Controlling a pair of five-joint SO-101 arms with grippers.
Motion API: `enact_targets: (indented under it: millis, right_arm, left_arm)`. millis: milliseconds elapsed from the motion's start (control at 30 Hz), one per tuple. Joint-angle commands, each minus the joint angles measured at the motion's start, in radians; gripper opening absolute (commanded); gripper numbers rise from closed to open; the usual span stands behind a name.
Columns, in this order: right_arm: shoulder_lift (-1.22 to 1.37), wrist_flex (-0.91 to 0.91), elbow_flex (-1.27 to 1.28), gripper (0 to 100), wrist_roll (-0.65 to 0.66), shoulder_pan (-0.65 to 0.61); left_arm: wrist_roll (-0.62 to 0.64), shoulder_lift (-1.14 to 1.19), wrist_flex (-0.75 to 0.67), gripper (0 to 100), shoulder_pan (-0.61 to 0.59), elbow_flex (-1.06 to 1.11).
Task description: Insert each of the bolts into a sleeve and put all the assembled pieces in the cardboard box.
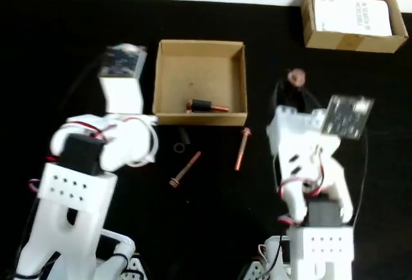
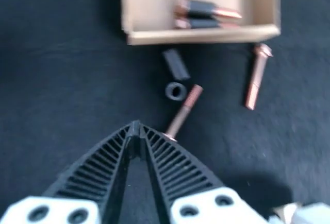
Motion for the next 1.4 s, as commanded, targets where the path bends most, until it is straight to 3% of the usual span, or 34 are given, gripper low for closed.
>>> enact_targets:
  millis: [0, 167, 400, 600, 800, 1100, 1367]
  right_arm:
    - [0.208, 0.042, -0.232, 0.8, -0.009, -0.027]
    - [0.452, 0.191, -0.47, 0.8, 0.005, -0.079]
    - [0.739, 0.272, -0.716, 0.8, 0.216, -0.156]
    - [0.949, 0.274, -0.808, 0.8, 0.477, -0.205]
    - [1.09, 0.272, -0.854, 0.8, 0.704, -0.263]
    - [1.268, 0.269, -0.866, 0.8, 0.905, -0.346]
    - [1.399, 0.269, -0.865, 0.9, 0.956, -0.381]
  left_arm:
    - [0.002, -0.005, 0.003, 1, -0.127, -0.031]
    - [0.002, -0.005, 0.003, 1, -0.259, 0.015]
    - [0.005, -0.005, -0.097, 1, -0.381, 0.214]
    - [0.218, -0.005, -0.275, 1, -0.39, 0.426]
    - [0.344, -0.005, -0.37, 1, -0.383, 0.568]
    - [0.35, -0.002, -0.652, 1, -0.418, 0.739]
    - [0.353, 0.002, -0.689, 1, -0.444, 0.739]
